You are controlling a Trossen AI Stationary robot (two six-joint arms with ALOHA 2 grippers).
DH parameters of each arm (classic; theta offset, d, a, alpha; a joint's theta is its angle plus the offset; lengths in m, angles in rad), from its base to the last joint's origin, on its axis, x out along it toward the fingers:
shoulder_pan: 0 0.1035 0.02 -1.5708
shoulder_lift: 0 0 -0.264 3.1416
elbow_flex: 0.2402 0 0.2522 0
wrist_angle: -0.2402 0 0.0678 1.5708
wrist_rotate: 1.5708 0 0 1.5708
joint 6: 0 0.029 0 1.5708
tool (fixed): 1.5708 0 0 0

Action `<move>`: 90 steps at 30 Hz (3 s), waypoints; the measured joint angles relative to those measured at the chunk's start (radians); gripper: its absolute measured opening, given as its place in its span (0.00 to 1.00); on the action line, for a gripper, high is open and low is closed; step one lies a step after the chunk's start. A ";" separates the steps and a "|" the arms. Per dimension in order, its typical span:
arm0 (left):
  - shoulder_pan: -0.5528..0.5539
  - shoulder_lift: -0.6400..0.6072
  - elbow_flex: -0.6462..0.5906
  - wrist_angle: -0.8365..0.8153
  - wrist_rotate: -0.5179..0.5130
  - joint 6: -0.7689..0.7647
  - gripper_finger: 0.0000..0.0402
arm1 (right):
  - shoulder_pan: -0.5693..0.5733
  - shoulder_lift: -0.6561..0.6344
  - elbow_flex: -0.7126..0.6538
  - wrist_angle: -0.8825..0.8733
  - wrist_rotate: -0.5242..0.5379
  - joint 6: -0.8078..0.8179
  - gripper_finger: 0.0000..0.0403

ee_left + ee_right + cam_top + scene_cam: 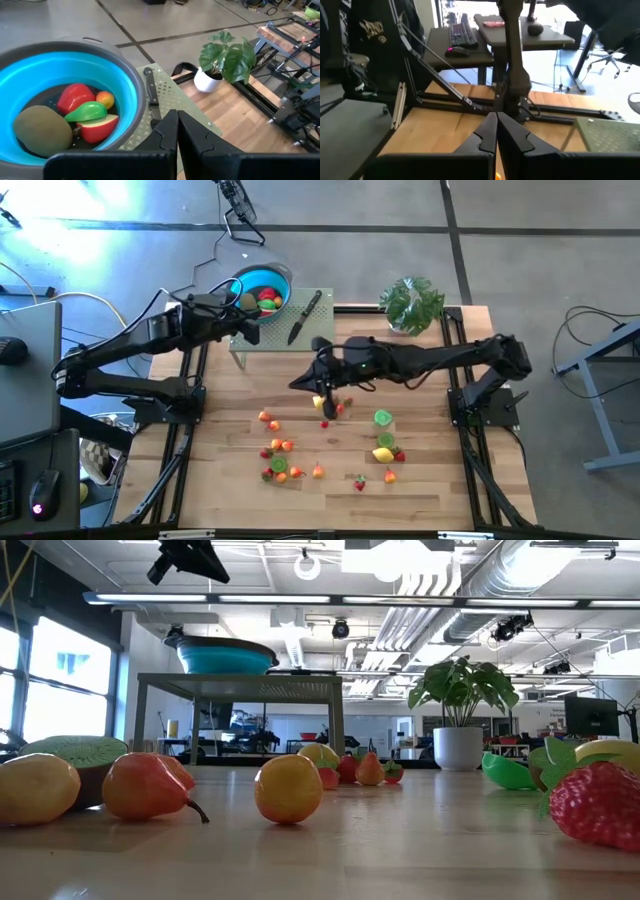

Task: Pick & Place Fruit
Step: Put the orange pear into the strainer bowl on the shelf

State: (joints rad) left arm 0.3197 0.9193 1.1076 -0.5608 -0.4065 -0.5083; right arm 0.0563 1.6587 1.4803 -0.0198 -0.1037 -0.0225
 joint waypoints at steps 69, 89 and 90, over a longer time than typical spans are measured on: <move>-1.040 0.230 -0.153 -0.096 -0.459 -0.425 0.00 | 0.296 -0.153 -0.001 -0.221 0.364 0.185 0.01; -1.040 0.230 -0.153 -0.347 -0.238 -0.452 0.00 | 0.297 -0.153 -0.002 -0.233 0.364 0.151 0.01; -1.040 0.230 -0.153 -0.347 -0.232 -0.439 0.00 | 0.295 -0.153 -0.002 -0.233 0.364 0.151 0.01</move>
State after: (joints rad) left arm -0.7200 1.1492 0.9546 -0.9080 -0.6383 -0.9475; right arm 0.3509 1.5055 1.4788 -0.2531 0.2600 0.1287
